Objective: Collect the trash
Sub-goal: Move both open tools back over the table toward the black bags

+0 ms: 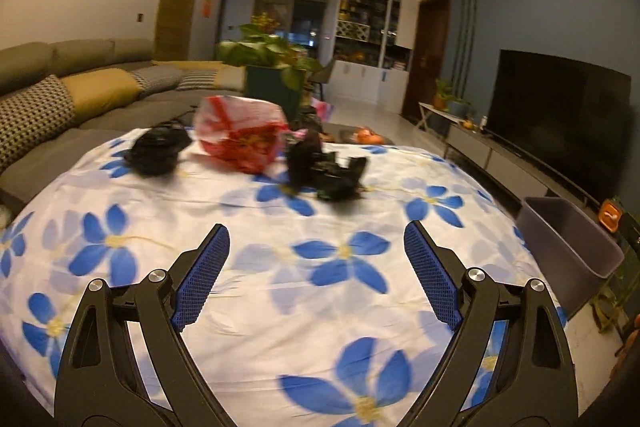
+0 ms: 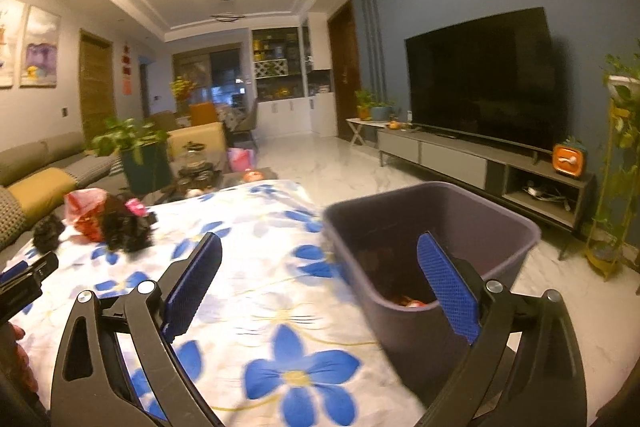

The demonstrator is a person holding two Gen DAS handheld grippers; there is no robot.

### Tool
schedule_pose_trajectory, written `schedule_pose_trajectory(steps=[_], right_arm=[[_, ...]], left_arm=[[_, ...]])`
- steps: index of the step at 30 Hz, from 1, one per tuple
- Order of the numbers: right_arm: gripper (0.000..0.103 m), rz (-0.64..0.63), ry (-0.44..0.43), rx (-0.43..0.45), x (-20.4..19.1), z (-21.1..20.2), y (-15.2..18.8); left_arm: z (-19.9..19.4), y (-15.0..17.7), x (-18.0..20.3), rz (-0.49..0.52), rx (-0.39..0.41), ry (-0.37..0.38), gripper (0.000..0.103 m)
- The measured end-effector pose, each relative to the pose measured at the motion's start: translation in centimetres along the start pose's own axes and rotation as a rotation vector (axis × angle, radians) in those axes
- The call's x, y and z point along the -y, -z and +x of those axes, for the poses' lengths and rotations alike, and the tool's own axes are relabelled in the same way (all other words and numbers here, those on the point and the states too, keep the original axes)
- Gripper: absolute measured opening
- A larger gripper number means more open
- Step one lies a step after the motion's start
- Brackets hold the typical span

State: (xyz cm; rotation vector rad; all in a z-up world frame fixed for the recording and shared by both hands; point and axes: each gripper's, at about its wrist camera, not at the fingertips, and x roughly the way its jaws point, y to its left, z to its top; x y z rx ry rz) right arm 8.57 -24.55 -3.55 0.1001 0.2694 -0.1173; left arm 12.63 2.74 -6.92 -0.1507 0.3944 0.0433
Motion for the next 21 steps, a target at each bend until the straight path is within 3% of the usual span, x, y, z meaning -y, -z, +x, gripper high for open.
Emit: schedule_pose_trajectory(steps=[12, 21], right_arm=[[0.095, -0.075, -0.159, -0.035, -8.9, 3.4, 0.1], [0.094, -0.119, -0.244, -0.096, -16.1, 9.3, 0.2]], left_arm=[[-0.7, -1.1, -8.1, -0.06, 0.026, -0.147, 0.087], [2.0, -3.1, -13.8, -0.106, 0.018, -0.215, 0.087]])
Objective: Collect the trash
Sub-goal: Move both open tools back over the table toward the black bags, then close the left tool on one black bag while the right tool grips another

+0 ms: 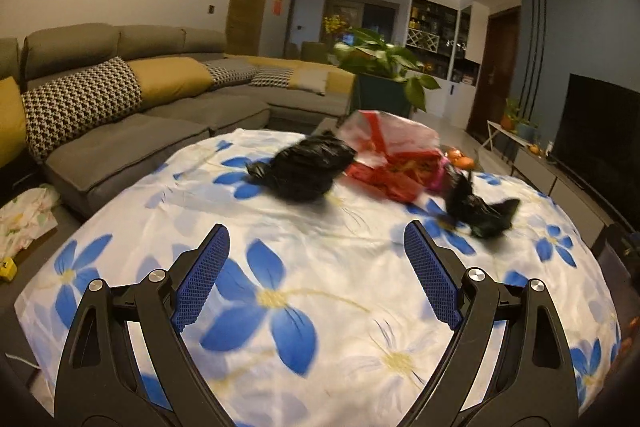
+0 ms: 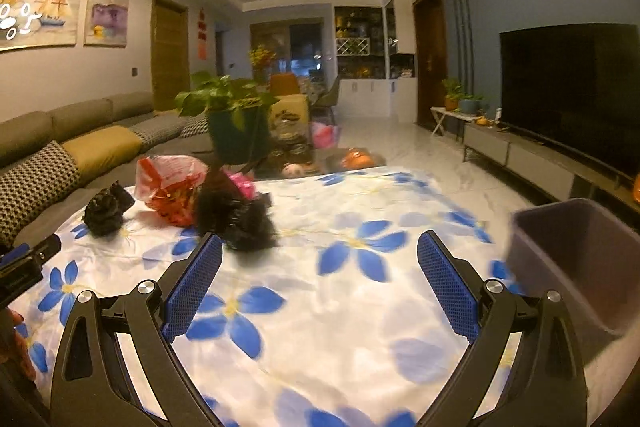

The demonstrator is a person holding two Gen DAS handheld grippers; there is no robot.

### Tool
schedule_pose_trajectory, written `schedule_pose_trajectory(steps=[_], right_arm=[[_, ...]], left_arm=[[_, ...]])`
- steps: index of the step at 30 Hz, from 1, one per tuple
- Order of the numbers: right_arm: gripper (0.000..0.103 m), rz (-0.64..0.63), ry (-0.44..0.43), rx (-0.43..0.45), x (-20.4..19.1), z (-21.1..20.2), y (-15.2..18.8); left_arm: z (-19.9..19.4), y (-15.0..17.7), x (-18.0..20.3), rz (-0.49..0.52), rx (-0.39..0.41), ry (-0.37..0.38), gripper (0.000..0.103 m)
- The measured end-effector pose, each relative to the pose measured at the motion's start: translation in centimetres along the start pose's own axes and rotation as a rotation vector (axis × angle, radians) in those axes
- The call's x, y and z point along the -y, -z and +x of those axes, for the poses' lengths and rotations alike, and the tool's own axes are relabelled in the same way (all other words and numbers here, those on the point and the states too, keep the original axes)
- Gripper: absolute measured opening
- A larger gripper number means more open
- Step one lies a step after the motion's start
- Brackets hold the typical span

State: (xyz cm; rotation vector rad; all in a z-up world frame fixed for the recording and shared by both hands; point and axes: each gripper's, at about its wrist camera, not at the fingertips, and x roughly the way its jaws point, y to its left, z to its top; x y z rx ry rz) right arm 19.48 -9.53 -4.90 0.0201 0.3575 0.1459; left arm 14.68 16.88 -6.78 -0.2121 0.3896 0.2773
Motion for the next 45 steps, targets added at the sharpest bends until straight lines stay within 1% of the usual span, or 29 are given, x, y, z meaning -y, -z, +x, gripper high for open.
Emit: schedule_pose_trajectory(steps=[3, 6, 12, 14, 16, 18, 20, 21, 23, 24, 25, 26, 27, 28, 31, 33, 34, 38, 39, 40, 42, 45], right_arm=[[0.094, -0.015, -0.004, -0.017, -1.5, 2.8, -0.5], [0.091, -0.033, -0.002, -0.041, -3.0, 5.6, -1.2], [0.089, -0.058, 0.009, -0.073, -4.7, 9.2, -1.4], [0.081, -0.048, 0.005, -0.105, -4.7, 10.4, -1.4], [0.077, -0.037, 0.006, -0.129, -4.7, 11.3, -1.5], [0.076, -0.041, 0.001, -0.156, -4.7, 12.1, -1.3], [0.06, -0.068, -0.011, -0.195, -5.2, 13.0, -0.8], [0.056, -0.084, -0.016, -0.216, -5.5, 13.5, -0.6], [0.035, -0.097, -0.019, -0.234, -5.8, 13.9, -0.3], [0.031, -0.101, -0.024, -0.238, -5.9, 13.9, -0.2], [0.022, -0.101, -0.029, -0.238, -5.9, 13.9, -0.2], [0.016, -0.102, -0.034, -0.236, -5.9, 13.9, -0.1], [0.016, -0.1, -0.042, -0.231, -5.8, 13.7, -0.1], [0.013, -0.099, -0.047, -0.226, -5.8, 13.7, -0.1], [0.009, -0.092, -0.058, -0.208, -5.7, 13.2, 0.0], [0.008, -0.084, -0.062, -0.195, -5.6, 12.7, -0.1], [0.008, -0.078, -0.065, -0.186, -5.5, 12.5, -0.2], [0.007, -0.062, -0.075, -0.162, -5.1, 11.3, -0.3], [0.007, -0.059, -0.077, -0.155, -5.0, 10.8, -0.3], [0.007, -0.058, -0.079, -0.149, -4.9, 10.5, -0.4], [0.006, -0.056, -0.087, -0.134, -4.6, 9.4, -0.5], [0.006, -0.058, -0.09, -0.114, -4.4, 7.8, -0.4]], left_arm=[[1.3, -0.8, -0.9, -0.008, -0.004, -0.006, 0.087], [2.5, -1.7, -1.7, -0.004, -0.005, -0.025, 0.087], [4.5, -3.2, -2.3, 0.032, 0.006, -0.035, 0.087], [5.1, -3.4, -2.2, 0.046, 0.004, -0.027, 0.087], [5.9, -3.6, -1.9, 0.062, -0.002, -0.02, 0.087], [6.7, -3.7, -1.6, 0.075, -0.013, -0.006, 0.087], [7.7, -3.9, -1.4, 0.083, -0.03, 0.006, 0.087], [8.3, -4.0, -1.3, 0.088, -0.041, 0.015, 0.087], [9.1, -4.3, -1.1, 0.093, -0.055, 0.021, 0.087], [9.6, -4.5, -1.0, 0.1, -0.063, 0.021, 0.087], [10.1, -4.5, -0.9, 0.104, -0.071, 0.022, 0.087], [10.5, -4.5, -0.8, 0.105, -0.081, 0.025, 0.087], [11.2, -4.6, -0.8, 0.102, -0.104, 0.027, 0.087], [11.6, -4.6, -0.8, 0.1, -0.117, 0.028, 0.087], [12.8, -4.6, -0.9, 0.088, -0.158, 0.034, 0.087], [13.5, -4.5, -1.1, 0.075, -0.183, 0.043, 0.087], [13.7, -4.4, -1.2, 0.071, -0.192, 0.05, 0.085], [14.2, -4.1, -1.5, 0.063, -0.221, 0.079, 0.064], [14.2, -4.1, -1.5, 0.063, -0.223, 0.081, 0.059], [14.2, -4.0, -1.5, 0.066, -0.224, 0.088, 0.057], [14.2, -3.9, -1.4, 0.073, -0.23, 0.102, 0.043], [14.0, -3.4, -1.2, 0.082, -0.24, 0.115, 0.027]])
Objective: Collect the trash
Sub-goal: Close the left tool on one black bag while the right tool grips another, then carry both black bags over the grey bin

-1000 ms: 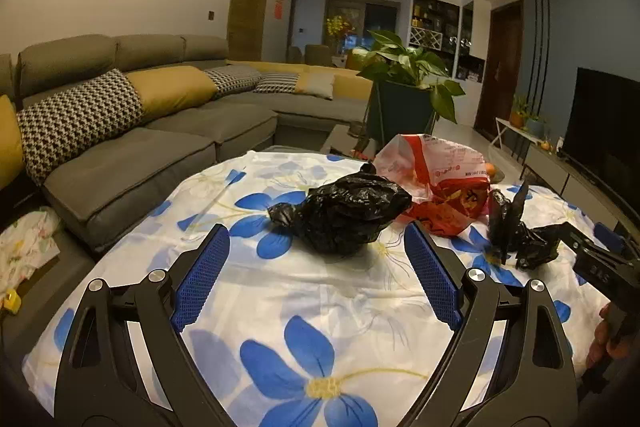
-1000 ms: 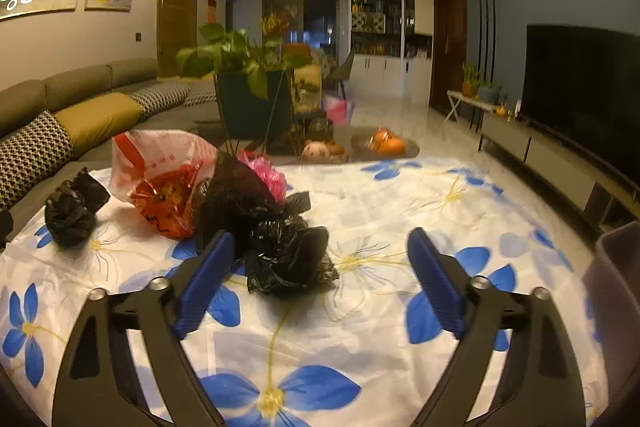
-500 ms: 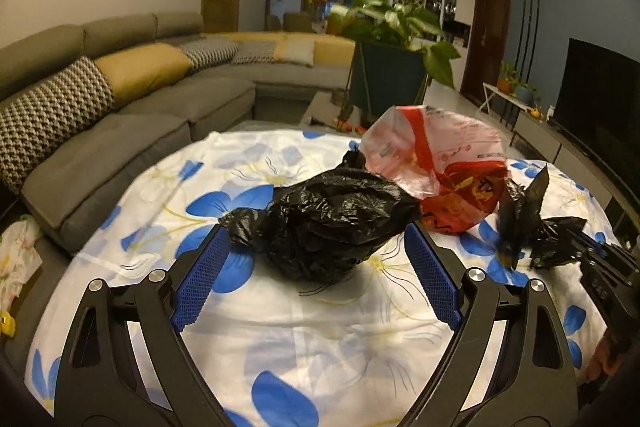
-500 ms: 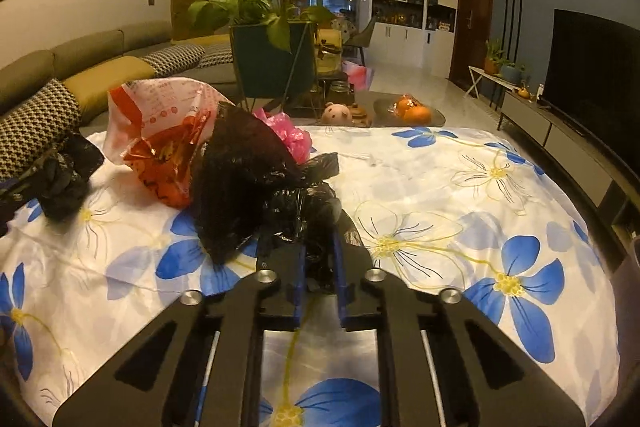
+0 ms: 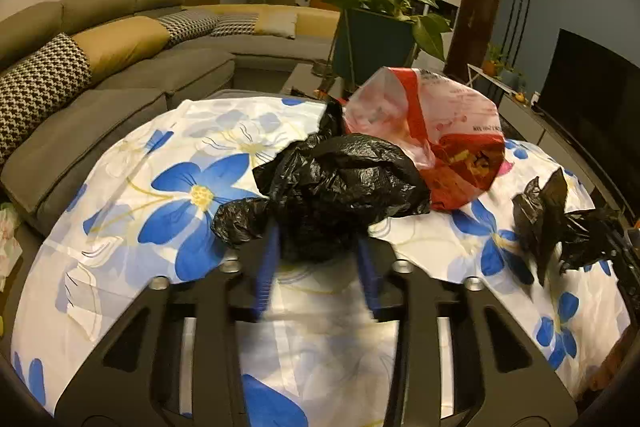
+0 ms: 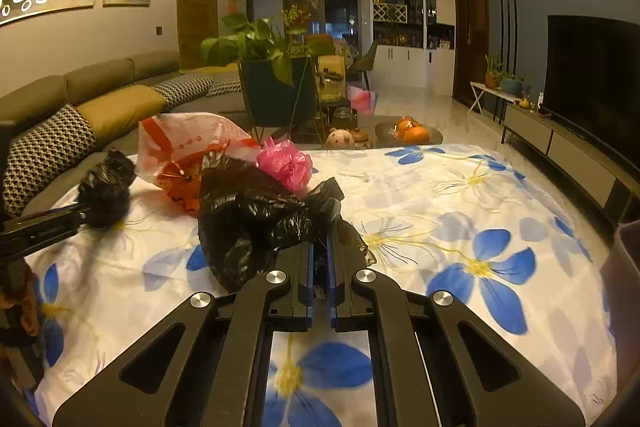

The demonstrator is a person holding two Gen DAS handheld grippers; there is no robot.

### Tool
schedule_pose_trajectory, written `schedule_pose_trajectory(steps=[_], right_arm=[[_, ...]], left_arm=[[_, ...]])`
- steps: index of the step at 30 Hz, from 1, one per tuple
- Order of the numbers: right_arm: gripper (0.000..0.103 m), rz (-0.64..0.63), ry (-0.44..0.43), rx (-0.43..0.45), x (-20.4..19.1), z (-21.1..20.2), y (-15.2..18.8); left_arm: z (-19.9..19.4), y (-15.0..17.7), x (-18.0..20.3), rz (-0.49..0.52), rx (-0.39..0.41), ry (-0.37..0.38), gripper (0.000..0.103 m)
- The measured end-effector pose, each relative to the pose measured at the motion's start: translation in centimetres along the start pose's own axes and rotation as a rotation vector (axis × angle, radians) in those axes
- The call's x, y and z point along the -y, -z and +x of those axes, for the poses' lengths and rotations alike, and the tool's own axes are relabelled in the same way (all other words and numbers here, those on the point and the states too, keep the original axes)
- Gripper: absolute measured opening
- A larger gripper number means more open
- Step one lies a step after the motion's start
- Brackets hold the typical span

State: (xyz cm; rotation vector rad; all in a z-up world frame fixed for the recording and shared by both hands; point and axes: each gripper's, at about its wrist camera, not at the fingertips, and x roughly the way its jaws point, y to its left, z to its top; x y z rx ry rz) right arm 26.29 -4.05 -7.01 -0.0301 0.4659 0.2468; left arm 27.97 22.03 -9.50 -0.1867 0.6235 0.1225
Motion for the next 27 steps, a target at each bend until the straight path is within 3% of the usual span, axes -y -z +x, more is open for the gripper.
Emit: schedule_pose_trajectory(steps=[4, 5, 18, 27], right_arm=[[0.006, -0.002, -0.001, 0.023, 0.5, -2.4, 0.6], [0.006, 0.002, -0.001, 0.027, 0.7, -3.0, 0.8], [0.006, 0.073, 0.003, 0.067, 3.4, -10.0, 3.1], [0.002, 0.078, 0.026, 0.099, 5.3, -14.8, 4.1]], left_arm=[[-1.0, 0.5, 0.4, 0.007, 0.015, 0.015, 0.011], [-1.4, 0.7, 0.5, 0.009, 0.022, 0.016, 0.003], [-9.9, 5.4, 3.6, 0.011, 0.147, 0.046, 0.002], [-14.6, 8.7, 7.7, 0.009, 0.176, 0.135, 0.002]])
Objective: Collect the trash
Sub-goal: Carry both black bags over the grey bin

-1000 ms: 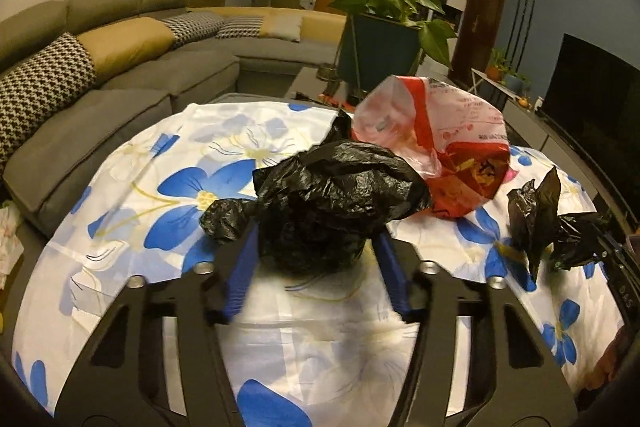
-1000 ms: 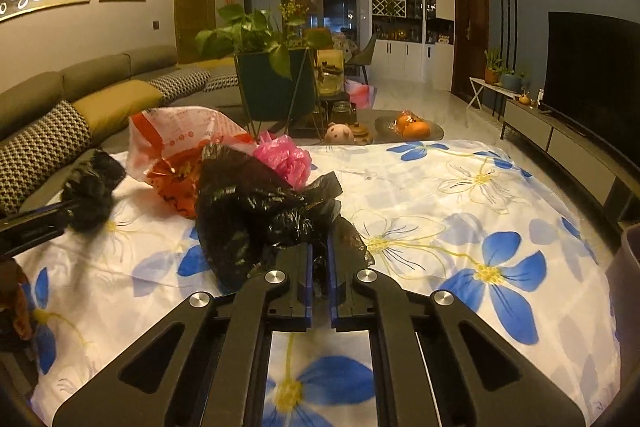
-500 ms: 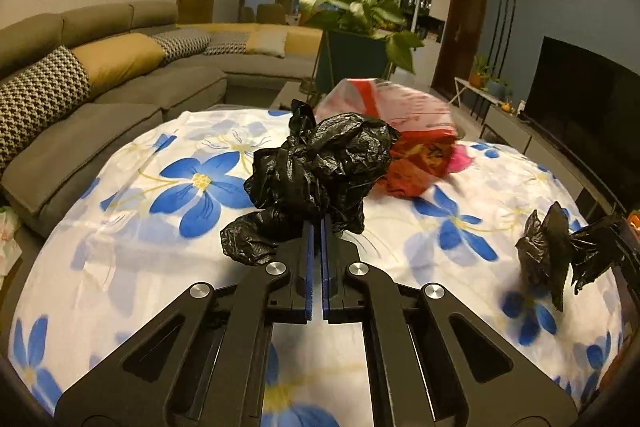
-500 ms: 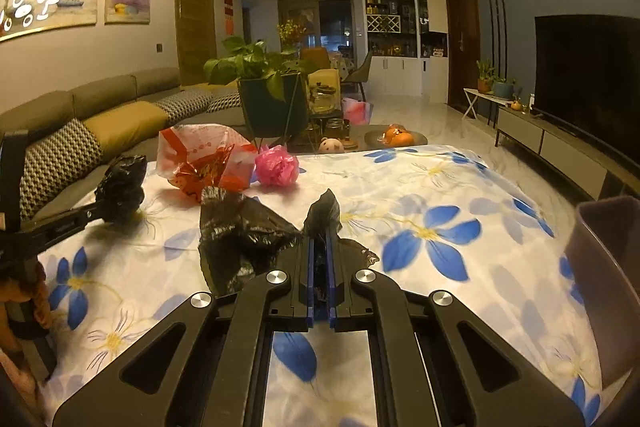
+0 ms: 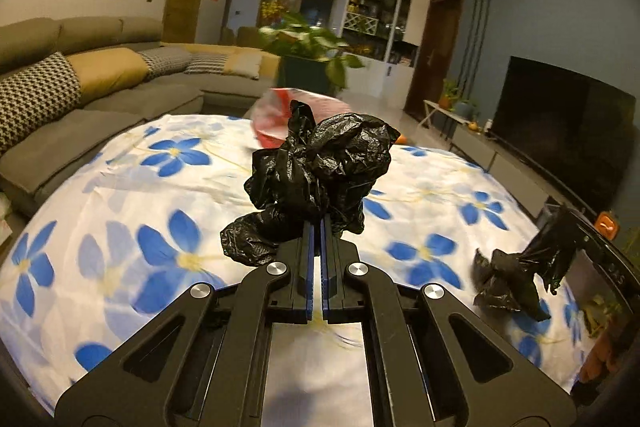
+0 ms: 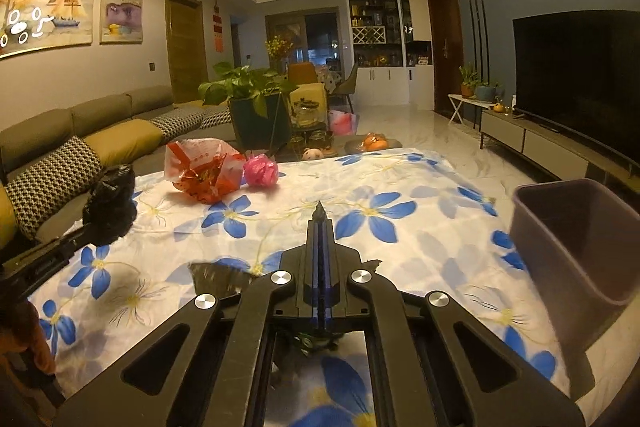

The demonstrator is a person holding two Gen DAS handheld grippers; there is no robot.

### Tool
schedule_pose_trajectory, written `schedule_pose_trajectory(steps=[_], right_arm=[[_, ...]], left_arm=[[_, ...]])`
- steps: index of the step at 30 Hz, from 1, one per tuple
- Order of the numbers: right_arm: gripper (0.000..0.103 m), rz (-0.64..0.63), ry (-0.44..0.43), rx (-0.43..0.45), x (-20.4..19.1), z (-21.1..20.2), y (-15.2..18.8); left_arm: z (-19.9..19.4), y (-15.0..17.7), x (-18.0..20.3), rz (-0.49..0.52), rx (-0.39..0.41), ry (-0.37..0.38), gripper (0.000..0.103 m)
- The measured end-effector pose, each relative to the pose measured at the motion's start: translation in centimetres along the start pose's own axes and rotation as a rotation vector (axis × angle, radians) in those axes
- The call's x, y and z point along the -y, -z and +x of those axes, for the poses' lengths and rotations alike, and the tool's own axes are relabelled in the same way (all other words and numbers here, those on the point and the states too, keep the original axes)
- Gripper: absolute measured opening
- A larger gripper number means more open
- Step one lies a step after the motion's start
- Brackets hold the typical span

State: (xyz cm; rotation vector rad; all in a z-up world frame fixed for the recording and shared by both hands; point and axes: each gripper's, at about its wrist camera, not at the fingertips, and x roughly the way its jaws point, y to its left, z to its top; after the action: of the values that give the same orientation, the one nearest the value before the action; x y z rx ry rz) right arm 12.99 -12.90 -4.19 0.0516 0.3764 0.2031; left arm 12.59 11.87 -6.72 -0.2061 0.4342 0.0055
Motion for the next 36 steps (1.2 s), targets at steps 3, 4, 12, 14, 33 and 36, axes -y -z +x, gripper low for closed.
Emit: schedule_pose_trajectory(steps=[3, 4, 12, 14, 33, 36], right_arm=[[0.002, -0.009, 0.009, 0.013, 0.7, -1.4, 0.1], [0.002, -0.009, 0.014, 0.016, 1.0, -1.9, 0.2], [0.001, 0.016, 0.022, 0.035, 3.0, -4.0, 0.3], [0.001, 0.022, 0.027, 0.043, 3.4, -4.4, 0.3], [0.001, 0.074, 0.101, 0.096, 8.0, -6.6, -1.1], [0.001, 0.075, 0.127, 0.115, 8.9, -7.1, -1.7]], left_arm=[[-0.5, 0.5, 1.7, 0.007, 0.004, 0.029, 0.002], [-0.7, 0.6, 2.2, 0.008, 0.004, 0.038, 0.002], [-1.6, 1.3, 5.8, 0.047, -0.006, 0.098, 0.002], [-1.7, 1.4, 6.5, 0.058, -0.006, 0.105, 0.002], [-0.9, 1.0, 11.8, 0.13, -0.017, 0.169, 0.002], [-0.6, 0.7, 12.9, 0.149, -0.013, 0.184, 0.002]])
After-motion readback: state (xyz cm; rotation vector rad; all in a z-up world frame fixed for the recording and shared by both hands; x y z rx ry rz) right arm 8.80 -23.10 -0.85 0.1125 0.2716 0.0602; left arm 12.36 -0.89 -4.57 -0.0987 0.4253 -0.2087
